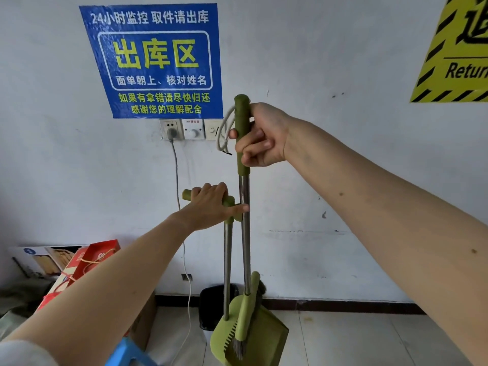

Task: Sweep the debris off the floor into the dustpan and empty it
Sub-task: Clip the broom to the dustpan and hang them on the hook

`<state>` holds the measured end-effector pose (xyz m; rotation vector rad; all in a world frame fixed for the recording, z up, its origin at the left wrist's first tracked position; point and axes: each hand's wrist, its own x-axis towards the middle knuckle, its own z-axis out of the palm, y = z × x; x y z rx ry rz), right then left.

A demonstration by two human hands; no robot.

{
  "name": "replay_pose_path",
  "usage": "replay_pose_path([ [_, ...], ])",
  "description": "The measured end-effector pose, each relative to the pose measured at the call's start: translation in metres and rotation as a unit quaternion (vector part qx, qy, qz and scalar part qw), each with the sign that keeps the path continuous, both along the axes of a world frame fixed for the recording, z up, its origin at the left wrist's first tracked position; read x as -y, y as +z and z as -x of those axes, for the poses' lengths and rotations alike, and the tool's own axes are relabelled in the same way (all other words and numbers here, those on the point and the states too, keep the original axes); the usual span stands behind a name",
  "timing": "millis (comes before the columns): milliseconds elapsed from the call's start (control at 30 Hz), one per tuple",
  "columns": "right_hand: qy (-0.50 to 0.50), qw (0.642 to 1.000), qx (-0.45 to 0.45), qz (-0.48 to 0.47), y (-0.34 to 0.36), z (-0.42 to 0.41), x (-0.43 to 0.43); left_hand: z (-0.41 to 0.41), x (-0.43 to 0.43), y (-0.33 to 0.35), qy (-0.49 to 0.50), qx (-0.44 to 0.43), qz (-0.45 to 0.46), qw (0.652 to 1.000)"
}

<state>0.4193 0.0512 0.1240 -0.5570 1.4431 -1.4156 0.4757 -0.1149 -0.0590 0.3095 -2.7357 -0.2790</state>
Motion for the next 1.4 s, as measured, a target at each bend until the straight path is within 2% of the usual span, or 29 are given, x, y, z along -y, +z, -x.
replay_pose_path([
  [133, 0.018, 1.0, 0.006, 0.019, -0.004, 0.014, -0.005, 0.016, -0.011, -0.003, 0.044, -0.037, -0.003, 0.998],
  [233, 0.044, 0.998, 0.005, 0.038, -0.003, 0.021, -0.006, 0.026, -0.02, -0.004, 0.077, -0.098, 0.001, 0.992],
  [367, 0.088, 0.993, -0.043, 0.061, -0.004, 0.039, -0.008, 0.035, -0.031, 0.0, 0.075, -0.173, 0.005, 0.982],
  [500, 0.108, 0.983, -0.142, 0.036, -0.038, 0.058, -0.018, 0.036, -0.021, 0.009, 0.051, -0.147, 0.044, 0.987],
  [667, 0.032, 0.984, -0.099, 0.145, -0.093, 0.058, -0.001, 0.04, -0.014, -0.005, -0.005, -0.123, 0.054, 0.991],
  [733, 0.008, 0.979, -0.131, 0.155, -0.101, 0.061, 0.007, 0.041, -0.003, -0.006, -0.006, -0.117, 0.045, 0.992],
  [800, -0.047, 0.971, -0.193, 0.136, -0.114, 0.069, 0.014, 0.041, 0.009, -0.005, -0.006, -0.112, 0.044, 0.993],
  [867, -0.078, 0.961, -0.255, 0.069, -0.138, 0.075, 0.018, 0.042, 0.018, -0.002, -0.003, -0.114, 0.044, 0.993],
  [967, 0.037, 0.94, -0.319, -0.112, -0.193, 0.071, 0.023, 0.045, 0.026, 0.004, 0.004, -0.114, 0.047, 0.992],
  [1000, 0.078, 0.926, -0.339, -0.144, -0.21, 0.068, 0.026, 0.047, 0.03, 0.007, 0.006, -0.114, 0.046, 0.992],
  [1100, 0.078, 0.906, -0.4, -0.117, -0.234, 0.059, 0.04, 0.051, 0.045, 0.012, 0.008, -0.101, 0.033, 0.994],
  [1233, 0.017, 0.908, -0.411, -0.077, -0.218, 0.068, 0.059, 0.056, 0.061, 0.012, 0.015, -0.054, 0.007, 0.998],
  [1400, -0.043, 0.882, -0.466, -0.055, -0.206, 0.072, 0.078, 0.059, 0.076, 0.018, 0.027, -0.052, -0.029, 0.998],
])
